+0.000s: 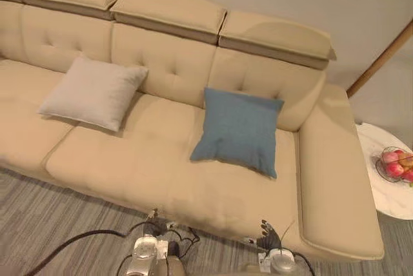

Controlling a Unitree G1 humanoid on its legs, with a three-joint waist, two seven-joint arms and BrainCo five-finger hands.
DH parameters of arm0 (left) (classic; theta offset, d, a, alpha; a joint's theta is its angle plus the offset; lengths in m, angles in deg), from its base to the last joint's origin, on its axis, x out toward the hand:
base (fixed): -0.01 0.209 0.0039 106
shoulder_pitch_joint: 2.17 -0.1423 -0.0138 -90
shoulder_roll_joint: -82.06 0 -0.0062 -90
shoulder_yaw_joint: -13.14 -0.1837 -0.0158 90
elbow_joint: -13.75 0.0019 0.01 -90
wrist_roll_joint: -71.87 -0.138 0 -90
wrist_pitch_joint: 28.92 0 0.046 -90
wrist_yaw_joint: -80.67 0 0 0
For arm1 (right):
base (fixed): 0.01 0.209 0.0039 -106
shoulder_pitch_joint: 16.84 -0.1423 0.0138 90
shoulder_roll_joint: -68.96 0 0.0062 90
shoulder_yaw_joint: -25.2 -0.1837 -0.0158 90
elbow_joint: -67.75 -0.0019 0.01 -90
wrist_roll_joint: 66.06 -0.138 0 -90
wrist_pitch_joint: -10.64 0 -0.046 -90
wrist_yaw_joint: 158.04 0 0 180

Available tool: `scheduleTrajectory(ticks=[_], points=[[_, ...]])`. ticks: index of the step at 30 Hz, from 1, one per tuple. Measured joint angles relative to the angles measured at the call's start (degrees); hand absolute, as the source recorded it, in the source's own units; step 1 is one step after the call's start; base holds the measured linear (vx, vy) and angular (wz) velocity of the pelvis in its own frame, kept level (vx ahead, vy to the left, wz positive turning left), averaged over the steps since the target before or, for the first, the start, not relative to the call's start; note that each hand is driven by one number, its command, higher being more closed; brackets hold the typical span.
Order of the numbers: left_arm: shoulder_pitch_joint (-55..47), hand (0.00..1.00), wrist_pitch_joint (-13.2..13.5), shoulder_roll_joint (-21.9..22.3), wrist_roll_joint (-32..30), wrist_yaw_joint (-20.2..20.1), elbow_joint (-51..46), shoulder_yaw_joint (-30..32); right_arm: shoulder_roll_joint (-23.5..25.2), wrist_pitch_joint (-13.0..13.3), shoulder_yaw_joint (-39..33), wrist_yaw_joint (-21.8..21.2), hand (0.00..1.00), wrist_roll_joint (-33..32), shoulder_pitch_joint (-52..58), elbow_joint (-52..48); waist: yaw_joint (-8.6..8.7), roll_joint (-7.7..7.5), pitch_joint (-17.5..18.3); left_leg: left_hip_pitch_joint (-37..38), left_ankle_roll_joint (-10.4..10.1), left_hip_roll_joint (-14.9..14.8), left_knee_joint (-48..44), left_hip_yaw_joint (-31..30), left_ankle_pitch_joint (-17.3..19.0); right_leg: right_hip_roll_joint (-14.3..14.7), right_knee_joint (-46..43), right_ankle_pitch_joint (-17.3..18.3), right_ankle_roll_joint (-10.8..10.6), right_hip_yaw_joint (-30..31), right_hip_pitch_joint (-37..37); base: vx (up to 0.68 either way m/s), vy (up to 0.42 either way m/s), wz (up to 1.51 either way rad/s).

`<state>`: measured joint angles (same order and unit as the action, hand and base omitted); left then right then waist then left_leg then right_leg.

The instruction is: Pick up cushions and gather them together orderly.

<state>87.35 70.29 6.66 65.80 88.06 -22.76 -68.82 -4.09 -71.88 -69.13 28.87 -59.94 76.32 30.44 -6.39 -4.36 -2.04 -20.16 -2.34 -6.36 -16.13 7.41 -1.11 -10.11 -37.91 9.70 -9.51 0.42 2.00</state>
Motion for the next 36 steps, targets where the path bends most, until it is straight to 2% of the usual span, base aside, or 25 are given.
scheduleTrajectory(ticks=[1,2,3,4,5,6,7,8,9,10,11,12,13,14,15,16,17,18,20,22,23,24,28,34,36], points=[[-0.05,0.00,-0.01,1.37,0.12,0.01,0.01,-0.13,-0.47,-0.14,0.00,0.00,0.00,-0.05,-0.53,0.11,-0.45,0.89,-0.10,-2.22,-1.20,-0.79,-1.41,-0.33,-1.00,1.38,7.11,5.67,0.13,-0.37,-3.29,-0.40,-0.319,0.05],[-0.72,0.00,0.10,2.34,0.66,0.03,-0.34,-0.63,-0.83,-0.14,0.03,0.09,0.00,-1.06,-0.54,0.08,-1.42,2.14,0.36,-3.72,-1.95,-2.49,-0.94,-0.47,-2.80,2.87,11.11,8.71,0.41,-2.06,-4.12,-0.35,-0.269,0.03],[-0.51,0.00,0.04,2.28,0.75,0.07,-0.32,-1.52,-0.96,-0.14,0.05,0.19,0.00,-1.82,-0.57,0.09,-1.60,2.42,0.30,-4.23,-2.08,-3.17,-0.81,-0.45,-3.57,3.35,12.10,9.66,0.86,-3.04,-4.30,-0.39,-0.263,-0.02],[-0.10,0.00,0.06,2.18,1.37,0.04,-0.10,-4.08,-1.10,-0.13,0.12,0.66,0.00,-2.41,-0.82,0.07,-1.81,3.47,-0.10,-5.39,-2.78,-5.15,-0.46,-0.46,-6.27,5.25,13.56,11.79,1.97,-4.98,-4.40,-0.35,-0.219,0.05],[0.08,0.00,0.04,2.24,1.68,0.03,0.20,-5.21,-1.10,-0.14,0.14,0.98,0.00,-2.70,-1.12,0.08,-1.78,3.91,-0.46,-5.61,-3.11,-5.99,0.77,-0.49,-8.90,6.38,13.91,12.16,2.04,-6.28,-4.31,-0.56,-0.311,0.42],[0.79,0.00,0.01,2.20,1.97,-0.03,0.67,-6.37,-0.93,-0.16,0.19,1.52,0.00,-3.99,-1.16,0.12,-0.80,3.55,-1.29,-4.78,-3.65,-6.01,7.10,-0.13,-18.15,7.09,14.36,11.98,2.24,-8.68,-3.98,-0.48,-0.223,0.48],[1.07,0.00,0.02,2.64,2.01,-0.12,0.47,-6.44,-0.65,-0.18,0.28,1.63,0.00,-4.09,-1.00,0.24,-0.36,2.86,-1.92,-4.77,-4.55,-6.11,5.95,-0.17,-17.26,7.09,14.37,12.02,2.33,-10.00,-4.02,-0.46,-0.190,0.43],[1.20,0.00,-0.01,3.05,2.26,-0.12,0.20,-6.17,-0.82,-0.20,0.46,1.76,0.00,-4.54,-1.04,0.64,-0.38,2.56,-2.08,-4.78,-4.60,-6.01,-0.23,-0.17,-10.22,6.68,14.32,12.12,4.98,-12.42,-3.88,-0.34,-0.120,-0.10],[1.36,0.00,-0.01,3.04,2.27,-0.12,0.18,-6.09,-0.97,-0.20,0.48,1.74,0.00,-4.73,-1.01,0.66,-0.39,1.46,-2.31,-4.85,-3.24,-5.49,-5.98,-0.17,-4.38,5.87,14.53,12.67,6.81,-13.44,-3.61,-0.26,-0.095,-0.27],[1.41,0.00,-0.02,3.04,2.29,-0.12,0.19,-5.99,-1.04,-0.18,0.48,1.71,0.00,-4.96,-1.05,0.64,-0.36,1.36,-2.35,-4.94,-2.71,-5.42,-8.76,-0.22,-1.94,5.71,14.81,12.86,7.25,-13.59,-3.53,-0.22,-0.010,-0.68],[1.43,0.00,-0.04,3.24,2.29,-0.14,0.39,-5.29,-1.27,-0.22,0.47,1.61,0.00,-5.10,-0.65,0.66,-0.18,1.54,-2.33,-5.51,-1.39,-5.73,-18.47,-0.89,5.56,5.08,15.53,12.77,7.73,-13.95,-2.80,-0.16,0.036,-0.61],[1.42,0.00,-0.04,3.28,2.28,-0.15,0.48,-5.03,-1.24,-0.25,0.48,1.55,0.00,-5.10,-0.39,0.70,-0.04,1.56,-2.30,-5.45,-1.25,-5.73,-20.41,-1.29,6.82,4.96,15.51,12.68,7.79,-14.05,-2.56,-0.21,0.093,-0.65],[1.38,0.00,-0.07,3.23,2.26,-0.14,0.93,-4.65,-1.04,-0.31,0.48,1.42,0.00,-5.09,1.02,0.82,0.14,1.95,-2.05,-4.62,-1.53,-5.99,-25.45,-2.64,10.79,4.93,15.21,12.18,7.45,-13.96,-1.97,-0.10,0.118,-0.21],[1.33,0.00,-0.09,3.20,2.25,-0.15,1.28,-4.64,-0.98,-0.35,0.47,1.35,0.00,-5.09,1.66,0.93,0.37,2.08,-1.90,-4.24,-1.67,-6.00,-26.51,-3.09,12.11,4.94,15.21,12.03,7.18,-14.02,-1.96,-0.11,0.173,-0.07],[0.62,0.00,-0.11,3.34,2.15,-0.24,2.14,-4.51,-1.08,-0.41,-0.29,0.96,0.00,-5.42,2.94,1.88,1.06,3.12,-1.25,-2.44,-2.69,-5.84,-24.71,-3.53,15.29,5.32,15.33,11.93,6.15,-14.13,-2.10,-0.08,0.188,0.23],[-0.36,0.00,-0.19,2.91,1.61,-0.35,2.57,-4.50,-0.84,-0.51,-1.67,0.63,0.00,-6.19,2.32,3.63,2.05,2.19,-0.14,-0.79,-3.54,-3.16,-18.47,-4.72,17.28,5.03,16.78,11.60,5.02,-13.04,-1.33,-0.07,0.183,0.36],[-0.32,0.00,-0.15,2.33,1.53,-0.35,2.68,-4.49,-0.36,-0.54,-2.22,0.45,0.00,-6.20,2.13,4.52,2.36,1.14,0.21,-0.62,-3.24,-1.90,-16.53,-4.75,15.83,4.63,17.77,11.47,5.11,-12.15,-1.21,-0.06,0.141,0.71],[-0.52,0.00,-0.20,0.78,1.04,-0.29,3.51,-4.49,0.57,-0.51,-4.11,-0.15,0.00,-6.19,1.78,7.18,3.21,-0.36,1.09,0.46,-1.85,1.68,-10.28,-5.26,12.21,4.59,22.02,9.76,6.00,-8.80,-1.56,-0.05,0.086,0.65],[-0.79,0.00,-0.28,-0.37,1.00,-0.29,3.65,-4.57,-0.17,-0.52,-4.67,-0.39,0.00,-6.20,0.85,9.19,3.31,0.59,1.42,0.64,-1.07,3.65,-7.98,-5.52,10.83,3.66,24.68,7.76,5.31,-8.19,-2.24,-0.04,0.120,0.42],[-1.47,0.00,-0.33,-1.77,0.80,-0.26,4.82,-4.13,-0.66,-0.66,-4.96,-0.82,0.00,-6.17,0.35,10.19,3.05,0.80,1.60,2.22,-0.35,4.99,-5.49,-5.31,9.63,2.85,27.00,6.19,4.97,-7.87,-3.68,-0.02,0.136,0.09],[-2.45,0.00,-0.57,-2.67,0.64,-0.26,5.88,-3.08,-0.67,-0.64,-5.87,-0.98,0.00,-6.16,0.25,10.63,3.16,1.76,1.65,3.09,-0.07,5.76,-3.93,-5.24,8.87,2.29,28.21,5.28,4.79,-7.85,-4.33,-0.01,0.095,0.08],[-2.56,0.00,-0.67,-2.65,0.65,-0.18,5.88,-2.44,-0.70,-0.64,-6.35,-1.03,0.00,-6.16,0.16,10.87,3.22,1.29,2.10,3.31,0.19,6.04,-3.46,-5.24,8.59,2.13,28.40,5.08,4.63,-7.86,-4.45,-0.01,0.055,0.10],[-2.40,0.00,-0.82,-3.80,0.19,-0.13,7.93,-2.17,-1.07,-0.77,-7.42,-1.05,0.00,-6.13,-0.51,11.93,3.37,1.04,2.26,5.71,0.86,7.28,2.05,-4.87,5.26,1.15,30.94,3.93,4.64,-7.72,-5.15,0.02,0.000,0.00],[-2.44,0.00,-0.82,-3.98,-0.58,-0.28,8.22,0.04,-1.13,-1.02,-8.62,-1.05,0.00,-6.07,-0.50,12.43,3.92,-0.10,2.02,7.11,0.82,7.79,4.52,-4.80,4.36,1.17,32.66,2.76,4.66,-7.44,-6.09,0.06,-0.022,-0.03],[-2.45,0.00,-0.90,-4.03,-0.59,-0.71,9.09,0.39,-1.70,-1.32,-8.63,-1.26,0.00,-6.03,-0.84,13.64,4.07,-0.16,2.08,9.02,0.73,7.74,6.92,-4.56,3.90,1.34,33.34,1.70,5.56,-6.48,-6.96,0.09,-0.012,-0.06]])
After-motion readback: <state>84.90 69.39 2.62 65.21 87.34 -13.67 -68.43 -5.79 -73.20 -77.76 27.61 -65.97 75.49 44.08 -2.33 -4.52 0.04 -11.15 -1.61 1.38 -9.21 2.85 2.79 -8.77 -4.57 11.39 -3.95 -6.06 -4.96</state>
